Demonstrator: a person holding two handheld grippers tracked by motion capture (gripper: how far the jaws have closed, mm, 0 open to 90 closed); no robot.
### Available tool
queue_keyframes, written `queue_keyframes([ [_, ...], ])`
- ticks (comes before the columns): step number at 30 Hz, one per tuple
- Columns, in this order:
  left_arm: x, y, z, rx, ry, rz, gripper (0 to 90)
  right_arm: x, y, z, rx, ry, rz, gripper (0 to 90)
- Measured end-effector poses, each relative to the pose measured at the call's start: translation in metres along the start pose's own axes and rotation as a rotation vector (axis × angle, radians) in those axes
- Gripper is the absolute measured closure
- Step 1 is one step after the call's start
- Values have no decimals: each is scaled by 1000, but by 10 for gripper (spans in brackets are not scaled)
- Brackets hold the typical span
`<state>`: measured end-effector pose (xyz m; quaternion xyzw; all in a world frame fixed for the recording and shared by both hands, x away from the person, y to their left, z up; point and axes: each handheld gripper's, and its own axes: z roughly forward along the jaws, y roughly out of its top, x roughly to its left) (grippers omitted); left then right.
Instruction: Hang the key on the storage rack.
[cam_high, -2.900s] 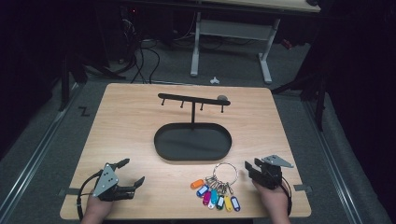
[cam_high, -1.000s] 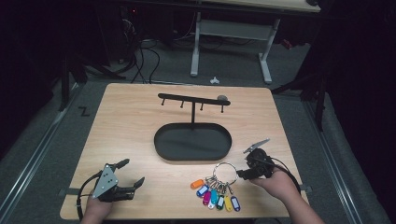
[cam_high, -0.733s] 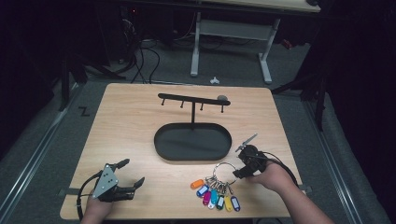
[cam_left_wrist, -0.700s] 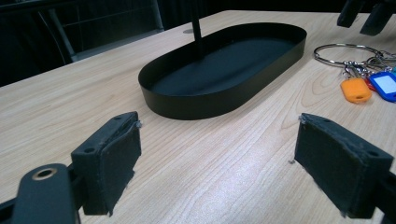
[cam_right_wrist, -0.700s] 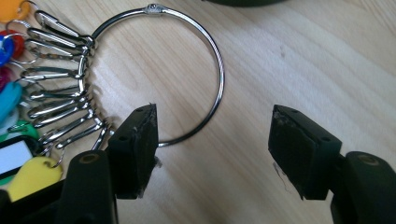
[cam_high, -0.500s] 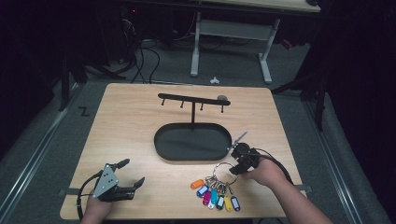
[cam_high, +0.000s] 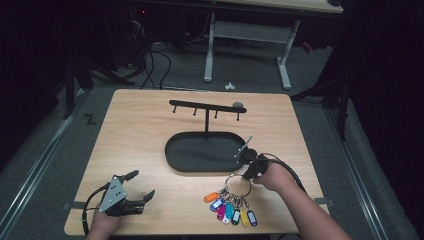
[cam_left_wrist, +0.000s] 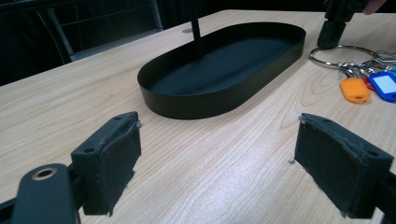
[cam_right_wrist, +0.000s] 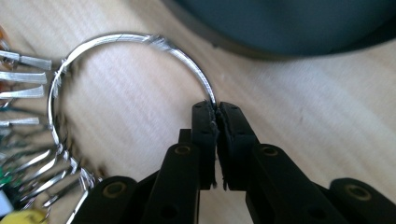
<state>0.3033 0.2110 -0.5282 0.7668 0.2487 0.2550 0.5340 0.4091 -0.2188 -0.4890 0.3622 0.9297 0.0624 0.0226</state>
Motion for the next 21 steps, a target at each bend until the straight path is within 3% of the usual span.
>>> queue_keyframes([
  [7,0,0,0,1,0,1,150,1,-31,-5,25,-2,48,857],
  [12,0,0,0,5,1,5,150,4,-55,-9,24,-5,114,829],
  [15,0,0,1,6,3,5,150,5,-60,-12,24,-13,89,718],
  [16,0,0,1,7,4,5,150,5,-60,-12,24,-13,89,718],
  [18,0,0,1,7,4,6,150,5,-55,-13,18,-14,82,671],
  [20,0,0,1,7,5,6,150,5,-41,-10,29,-9,24,631],
  [21,0,0,1,7,5,6,150,5,-41,-10,29,-9,24,631],
])
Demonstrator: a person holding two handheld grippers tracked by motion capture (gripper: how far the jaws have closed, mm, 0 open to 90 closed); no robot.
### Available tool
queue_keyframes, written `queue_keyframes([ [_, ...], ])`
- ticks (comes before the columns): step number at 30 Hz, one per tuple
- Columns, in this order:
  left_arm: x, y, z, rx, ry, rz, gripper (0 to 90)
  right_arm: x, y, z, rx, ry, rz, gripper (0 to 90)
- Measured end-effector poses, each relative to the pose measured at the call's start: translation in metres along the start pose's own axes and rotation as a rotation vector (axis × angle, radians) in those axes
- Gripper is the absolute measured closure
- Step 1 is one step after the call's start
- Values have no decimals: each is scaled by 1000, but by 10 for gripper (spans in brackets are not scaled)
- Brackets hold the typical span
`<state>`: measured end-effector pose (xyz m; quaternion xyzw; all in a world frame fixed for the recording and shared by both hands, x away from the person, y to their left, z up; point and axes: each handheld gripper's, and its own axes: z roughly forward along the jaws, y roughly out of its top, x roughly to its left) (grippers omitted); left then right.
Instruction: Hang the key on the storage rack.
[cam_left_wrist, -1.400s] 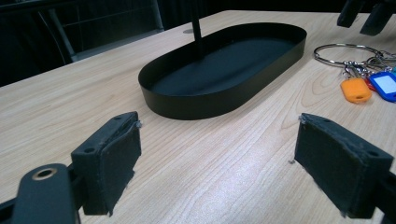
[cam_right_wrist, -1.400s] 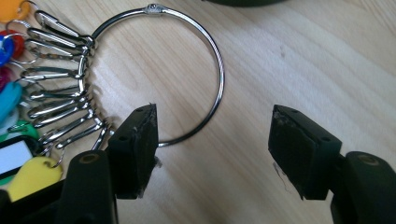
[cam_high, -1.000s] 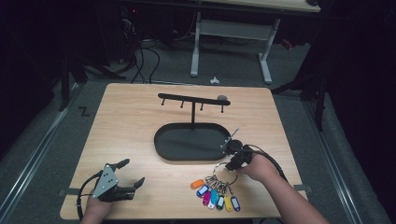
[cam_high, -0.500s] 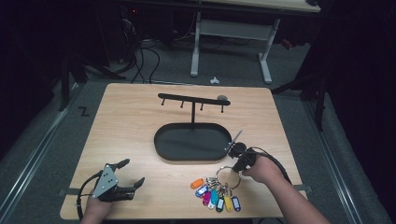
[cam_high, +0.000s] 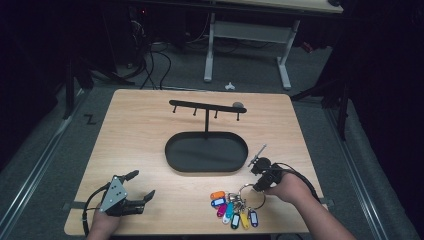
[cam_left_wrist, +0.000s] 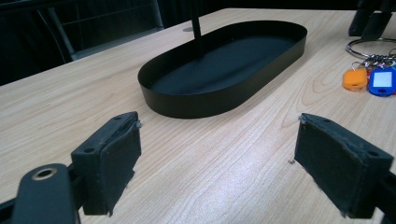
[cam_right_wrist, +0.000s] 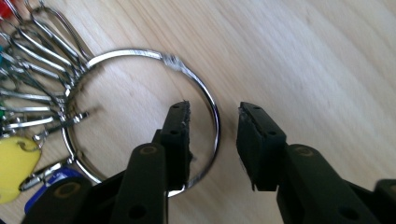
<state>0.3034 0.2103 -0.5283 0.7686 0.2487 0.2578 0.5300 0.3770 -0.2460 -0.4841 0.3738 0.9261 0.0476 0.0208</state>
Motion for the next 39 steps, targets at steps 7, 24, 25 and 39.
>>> queue_keyframes([
  [7,0,0,-1,-6,-4,-4,150,2,20,6,67,-5,-102,638],
  [24,0,0,-1,-9,-3,-5,150,7,25,7,103,14,-128,869],
  [25,0,0,-1,-8,-3,-5,150,6,24,6,95,13,-121,870],
  [39,0,-1,-1,-9,-2,-4,150,4,27,-55,-72,31,-89,872],
])
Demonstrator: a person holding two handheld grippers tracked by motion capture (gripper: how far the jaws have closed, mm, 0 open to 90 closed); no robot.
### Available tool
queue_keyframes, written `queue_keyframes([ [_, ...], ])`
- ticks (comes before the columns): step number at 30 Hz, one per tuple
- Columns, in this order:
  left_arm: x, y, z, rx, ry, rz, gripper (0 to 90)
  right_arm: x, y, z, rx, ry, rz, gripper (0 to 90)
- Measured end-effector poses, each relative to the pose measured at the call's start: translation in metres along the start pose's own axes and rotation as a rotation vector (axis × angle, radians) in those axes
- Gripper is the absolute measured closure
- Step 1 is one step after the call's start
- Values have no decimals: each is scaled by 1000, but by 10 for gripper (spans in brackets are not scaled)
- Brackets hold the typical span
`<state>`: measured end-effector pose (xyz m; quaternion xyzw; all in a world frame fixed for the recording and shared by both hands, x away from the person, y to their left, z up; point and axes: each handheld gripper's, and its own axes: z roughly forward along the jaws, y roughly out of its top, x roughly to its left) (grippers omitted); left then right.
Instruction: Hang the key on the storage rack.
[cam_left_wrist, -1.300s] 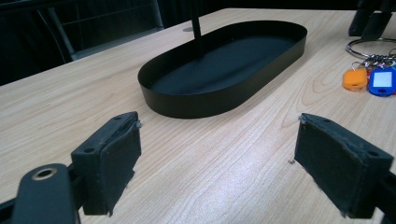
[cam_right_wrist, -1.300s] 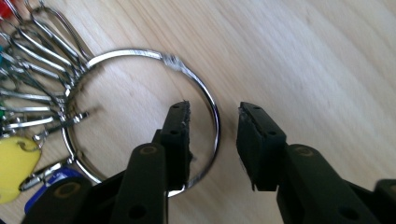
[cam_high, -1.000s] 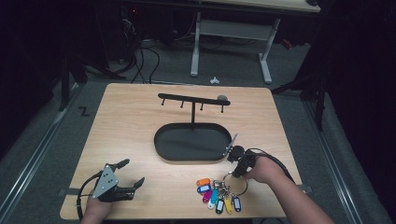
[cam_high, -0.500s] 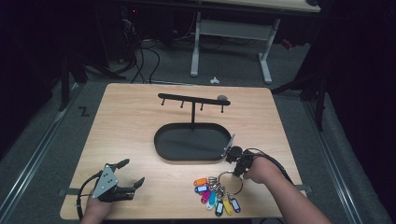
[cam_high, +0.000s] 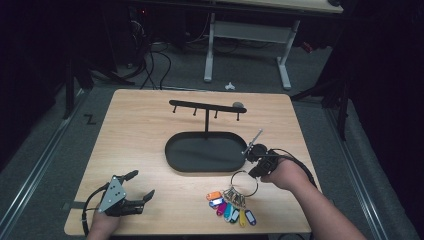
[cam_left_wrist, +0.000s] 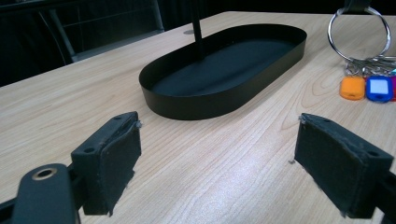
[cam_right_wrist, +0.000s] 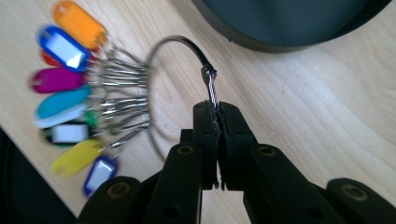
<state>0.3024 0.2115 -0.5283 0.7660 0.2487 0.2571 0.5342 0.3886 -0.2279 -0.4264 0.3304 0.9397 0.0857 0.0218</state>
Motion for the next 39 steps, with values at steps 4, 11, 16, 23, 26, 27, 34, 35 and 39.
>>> queue_keyframes([
  [4,0,0,0,-4,1,0,150,3,4,-17,12,2,-18,875],
  [11,0,0,0,-2,0,1,150,2,14,-49,11,-15,-16,876],
  [16,0,0,0,-7,0,-4,150,5,22,-71,-1,-37,-24,875],
  [23,0,0,0,-11,1,-4,150,7,33,-102,-45,-53,-36,875],
  [26,0,0,0,-11,2,-4,150,9,38,-114,-62,-53,-40,875],
  [27,0,0,0,-11,2,-4,150,9,42,-121,-77,-55,-41,875],
  [34,0,0,-1,-10,1,-3,150,7,53,-136,-91,-76,-40,875],
  [35,0,0,0,-11,1,-3,151,6,57,-139,-96,-80,-37,875],
  [39,0,0,0,-12,1,-5,150,3,64,-142,-98,-83,-36,875],
])
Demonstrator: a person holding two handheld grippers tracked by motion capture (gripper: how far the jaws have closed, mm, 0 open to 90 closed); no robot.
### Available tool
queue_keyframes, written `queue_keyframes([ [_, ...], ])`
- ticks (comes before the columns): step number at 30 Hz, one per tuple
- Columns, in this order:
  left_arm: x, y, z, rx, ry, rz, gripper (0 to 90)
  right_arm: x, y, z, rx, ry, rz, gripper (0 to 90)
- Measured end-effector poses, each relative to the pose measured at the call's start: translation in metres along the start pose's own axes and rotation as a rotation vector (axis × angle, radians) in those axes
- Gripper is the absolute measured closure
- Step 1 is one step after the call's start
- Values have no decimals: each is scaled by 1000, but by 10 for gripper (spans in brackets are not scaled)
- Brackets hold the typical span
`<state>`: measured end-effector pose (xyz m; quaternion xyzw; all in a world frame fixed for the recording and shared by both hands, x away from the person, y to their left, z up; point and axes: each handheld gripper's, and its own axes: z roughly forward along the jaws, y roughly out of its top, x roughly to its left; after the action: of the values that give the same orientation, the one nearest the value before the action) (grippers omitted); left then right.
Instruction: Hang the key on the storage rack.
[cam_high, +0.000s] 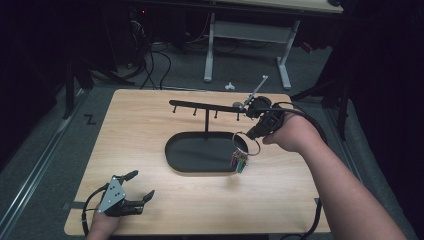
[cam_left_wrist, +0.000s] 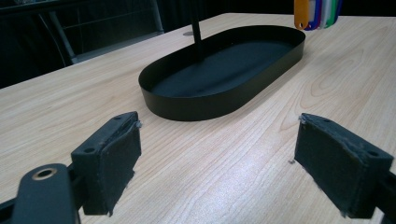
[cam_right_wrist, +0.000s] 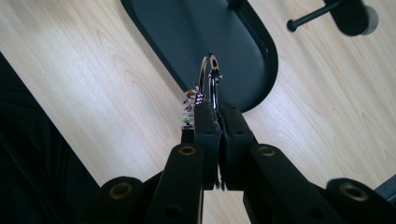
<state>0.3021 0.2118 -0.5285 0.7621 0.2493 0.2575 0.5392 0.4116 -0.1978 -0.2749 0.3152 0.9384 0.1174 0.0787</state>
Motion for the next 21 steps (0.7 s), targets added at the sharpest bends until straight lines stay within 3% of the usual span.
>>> queue_keyframes([
  [10,0,0,0,0,-1,0,150,-8,14,-1,-26,-5,15,875],
  [21,1,0,0,3,-3,-1,150,-36,27,21,-22,6,70,875],
])
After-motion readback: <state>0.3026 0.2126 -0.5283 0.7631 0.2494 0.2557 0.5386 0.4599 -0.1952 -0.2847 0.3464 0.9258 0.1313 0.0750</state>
